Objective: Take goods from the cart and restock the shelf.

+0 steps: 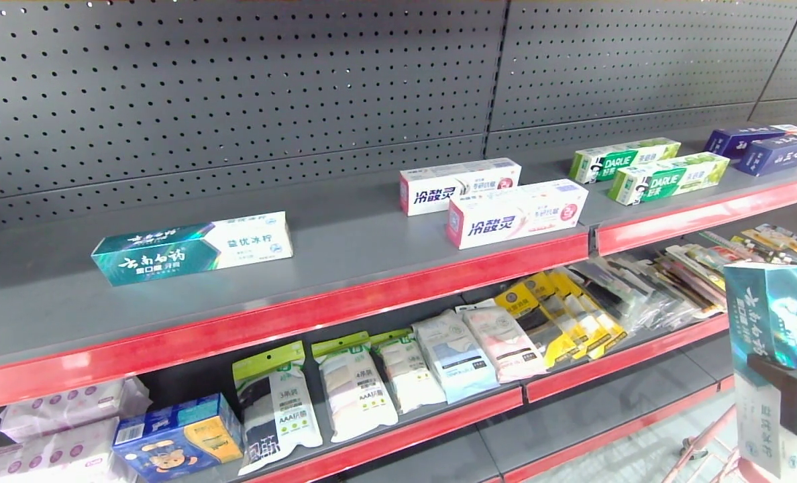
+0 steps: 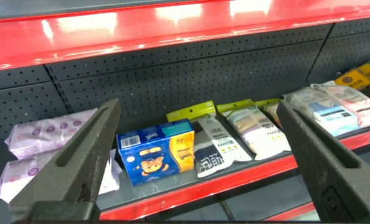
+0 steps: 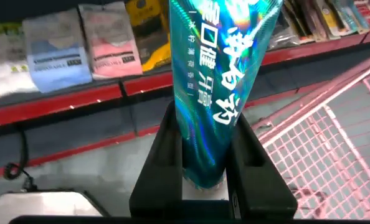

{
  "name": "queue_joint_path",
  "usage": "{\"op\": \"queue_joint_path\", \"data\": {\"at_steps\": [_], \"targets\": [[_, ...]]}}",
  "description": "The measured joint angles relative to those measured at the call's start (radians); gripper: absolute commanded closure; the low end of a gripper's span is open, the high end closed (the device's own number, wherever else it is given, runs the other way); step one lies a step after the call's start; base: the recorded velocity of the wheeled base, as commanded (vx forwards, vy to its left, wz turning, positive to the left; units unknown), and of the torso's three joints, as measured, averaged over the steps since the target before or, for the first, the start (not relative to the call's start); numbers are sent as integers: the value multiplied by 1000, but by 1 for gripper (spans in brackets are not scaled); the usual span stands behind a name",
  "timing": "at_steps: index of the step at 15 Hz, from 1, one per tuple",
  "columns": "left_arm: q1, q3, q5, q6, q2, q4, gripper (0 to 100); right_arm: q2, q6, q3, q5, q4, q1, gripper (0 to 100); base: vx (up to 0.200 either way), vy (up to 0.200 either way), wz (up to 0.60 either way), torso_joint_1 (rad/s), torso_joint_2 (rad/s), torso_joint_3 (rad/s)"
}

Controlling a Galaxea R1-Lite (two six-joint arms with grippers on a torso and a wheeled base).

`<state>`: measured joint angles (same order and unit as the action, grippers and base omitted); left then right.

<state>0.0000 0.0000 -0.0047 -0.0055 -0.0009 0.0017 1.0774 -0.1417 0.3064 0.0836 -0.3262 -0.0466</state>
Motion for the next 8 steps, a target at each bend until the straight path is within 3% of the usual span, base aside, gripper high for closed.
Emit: {"op": "queue_joint_path", "data": {"at_steps": [3,8], "targets": [[0,0,0,0,0,0,0,-56,41,-24,29,3,49,100,0,0,0,0,0,0],[0,0,0,0,0,0,0,-125,16,-96,26,-6,57,100,0,0,0,0,0,0]]}}
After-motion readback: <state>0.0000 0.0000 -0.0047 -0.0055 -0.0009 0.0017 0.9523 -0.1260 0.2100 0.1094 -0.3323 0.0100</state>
